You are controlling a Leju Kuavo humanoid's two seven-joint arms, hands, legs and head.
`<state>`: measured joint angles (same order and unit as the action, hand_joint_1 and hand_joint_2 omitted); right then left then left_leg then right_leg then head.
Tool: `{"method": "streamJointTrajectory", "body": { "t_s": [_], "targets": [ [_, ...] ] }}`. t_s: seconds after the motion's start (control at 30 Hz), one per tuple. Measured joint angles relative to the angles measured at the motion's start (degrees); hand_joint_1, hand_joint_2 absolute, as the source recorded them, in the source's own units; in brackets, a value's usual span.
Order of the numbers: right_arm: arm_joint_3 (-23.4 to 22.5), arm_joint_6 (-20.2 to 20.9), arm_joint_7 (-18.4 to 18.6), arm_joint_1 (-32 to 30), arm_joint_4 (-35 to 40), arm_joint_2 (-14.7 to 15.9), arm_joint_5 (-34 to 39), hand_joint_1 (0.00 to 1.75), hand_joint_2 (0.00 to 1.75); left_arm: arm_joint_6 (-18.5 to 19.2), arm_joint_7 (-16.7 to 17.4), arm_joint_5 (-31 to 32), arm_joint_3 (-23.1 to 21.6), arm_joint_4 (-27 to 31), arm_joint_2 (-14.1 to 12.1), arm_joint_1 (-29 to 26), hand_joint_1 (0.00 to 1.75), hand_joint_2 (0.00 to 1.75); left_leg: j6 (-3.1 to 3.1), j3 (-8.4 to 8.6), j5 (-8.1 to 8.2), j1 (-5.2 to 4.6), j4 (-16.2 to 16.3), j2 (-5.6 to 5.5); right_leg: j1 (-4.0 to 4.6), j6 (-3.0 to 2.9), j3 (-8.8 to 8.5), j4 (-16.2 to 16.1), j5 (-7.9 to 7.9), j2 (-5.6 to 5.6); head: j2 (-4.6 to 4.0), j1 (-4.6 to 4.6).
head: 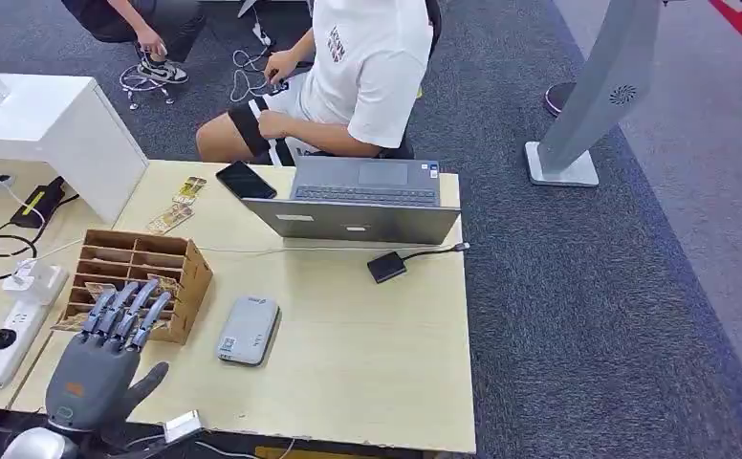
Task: Pass the card to the sensor for recognition and then transmit it.
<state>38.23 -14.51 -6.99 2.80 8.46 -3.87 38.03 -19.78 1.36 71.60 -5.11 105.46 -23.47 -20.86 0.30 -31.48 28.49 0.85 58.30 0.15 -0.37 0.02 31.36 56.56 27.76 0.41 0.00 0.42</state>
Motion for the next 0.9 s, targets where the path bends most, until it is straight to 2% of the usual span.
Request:
{"method": "streamJointTrajectory", "body": {
  "t_s": [0.27,0.6,0.9],
  "targets": [
    [0.04,0.02,0.83,0.04,-0.22,0.13,-0.11,0.00,1.75,-0.33,0.31,-1.94,2.38,-2.27,1.24,0.75,0.00,1.75,-0.01,0.01,0.00,0.02,0.00,0.00,0.00,0.00,-0.01,0.01,0.00,0.00,0.00,0.00],
    [0.17,0.39,0.98,0.00,-0.24,0.35,-0.11,0.00,1.75,1.29,-3.24,-3.08,8.98,-7.01,3.87,0.89,0.00,1.75,-0.01,-0.01,0.00,0.02,0.00,0.00,0.00,0.00,0.00,0.01,0.00,0.00,0.00,0.00],
    [0.28,0.61,1.00,0.00,-0.26,0.46,-0.09,0.00,1.75,1.86,-3.74,-2.64,10.36,-7.89,5.35,0.89,0.00,1.75,0.00,-0.01,0.00,0.01,0.00,-0.01,0.00,0.00,0.00,0.00,0.00,-0.01,0.00,0.00]
  ]
}}
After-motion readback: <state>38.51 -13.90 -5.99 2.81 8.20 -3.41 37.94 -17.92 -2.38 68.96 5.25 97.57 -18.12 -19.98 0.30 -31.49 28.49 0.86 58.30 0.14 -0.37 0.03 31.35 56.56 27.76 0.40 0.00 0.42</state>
